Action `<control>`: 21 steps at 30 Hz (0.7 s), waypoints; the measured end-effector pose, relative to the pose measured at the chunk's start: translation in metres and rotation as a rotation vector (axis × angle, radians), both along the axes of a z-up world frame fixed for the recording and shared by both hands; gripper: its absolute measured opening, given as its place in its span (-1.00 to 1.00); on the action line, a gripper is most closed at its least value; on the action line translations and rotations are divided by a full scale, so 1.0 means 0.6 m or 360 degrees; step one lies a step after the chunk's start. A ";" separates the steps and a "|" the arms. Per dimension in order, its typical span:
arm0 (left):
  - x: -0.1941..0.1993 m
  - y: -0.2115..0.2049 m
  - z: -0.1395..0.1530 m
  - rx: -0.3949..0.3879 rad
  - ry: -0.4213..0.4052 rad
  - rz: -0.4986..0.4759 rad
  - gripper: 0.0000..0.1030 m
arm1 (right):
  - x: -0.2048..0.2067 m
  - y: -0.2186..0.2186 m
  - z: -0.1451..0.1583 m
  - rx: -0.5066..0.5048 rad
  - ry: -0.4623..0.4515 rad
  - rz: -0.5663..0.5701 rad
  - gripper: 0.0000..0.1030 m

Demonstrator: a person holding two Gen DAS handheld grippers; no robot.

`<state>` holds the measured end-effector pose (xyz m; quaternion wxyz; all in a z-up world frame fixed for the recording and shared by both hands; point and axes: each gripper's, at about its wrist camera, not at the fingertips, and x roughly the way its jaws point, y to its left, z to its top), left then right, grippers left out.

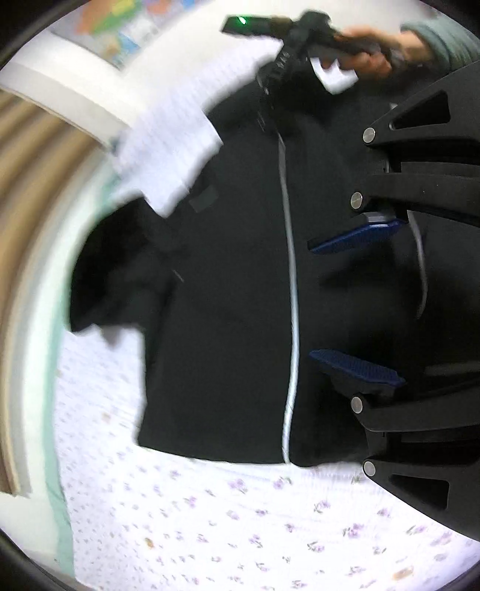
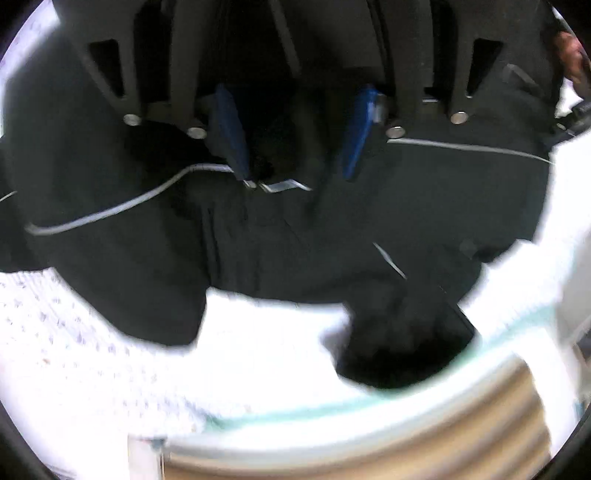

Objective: Fold large clothes

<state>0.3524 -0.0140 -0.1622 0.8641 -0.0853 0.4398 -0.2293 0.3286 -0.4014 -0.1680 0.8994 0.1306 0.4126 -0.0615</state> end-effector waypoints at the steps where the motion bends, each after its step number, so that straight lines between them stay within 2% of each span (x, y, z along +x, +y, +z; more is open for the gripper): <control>1: -0.008 -0.001 0.012 -0.0029 -0.0024 -0.0003 0.07 | -0.013 0.009 0.026 0.0026 -0.0077 0.0022 0.31; 3: -0.017 -0.011 0.020 0.0017 -0.0049 -0.0009 0.07 | -0.024 0.036 0.059 0.0007 -0.0149 0.0079 0.31; 6: -0.023 -0.038 -0.005 0.0160 -0.0033 -0.0056 0.07 | -0.020 0.105 0.061 -0.0109 -0.0085 0.0243 0.31; 8: -0.016 -0.042 -0.047 0.0149 0.0078 -0.0099 0.07 | -0.012 0.143 0.030 -0.0258 -0.0012 0.0289 0.31; 9: -0.011 -0.031 -0.059 0.0139 0.0096 -0.0106 0.07 | -0.005 0.163 0.000 -0.0350 0.0070 0.0293 0.31; 11: -0.007 -0.025 -0.078 0.0094 0.0097 -0.0109 0.07 | 0.013 0.172 -0.074 -0.0410 0.0284 0.0293 0.31; 12: -0.003 -0.022 -0.079 0.0073 0.0109 -0.0094 0.07 | 0.017 0.169 -0.109 -0.0380 0.0334 0.0294 0.32; 13: -0.002 -0.022 -0.080 0.0075 0.0113 -0.0078 0.07 | 0.008 0.166 -0.117 -0.0370 0.0238 0.0291 0.32; 15: -0.005 -0.037 -0.080 0.0163 0.0091 -0.0073 0.07 | -0.002 0.164 -0.117 -0.0354 0.0174 0.0288 0.32; 17: -0.011 -0.050 -0.071 0.0286 0.0066 -0.0053 0.07 | -0.007 0.162 -0.116 -0.0342 0.0156 0.0294 0.32; 19: -0.023 -0.056 -0.049 0.0408 0.0079 0.0031 0.07 | -0.015 0.155 -0.109 -0.0299 0.0157 0.0295 0.32; 21: -0.036 -0.063 -0.008 0.0503 0.0104 0.0147 0.07 | -0.032 0.159 -0.101 -0.0269 0.0154 0.0288 0.32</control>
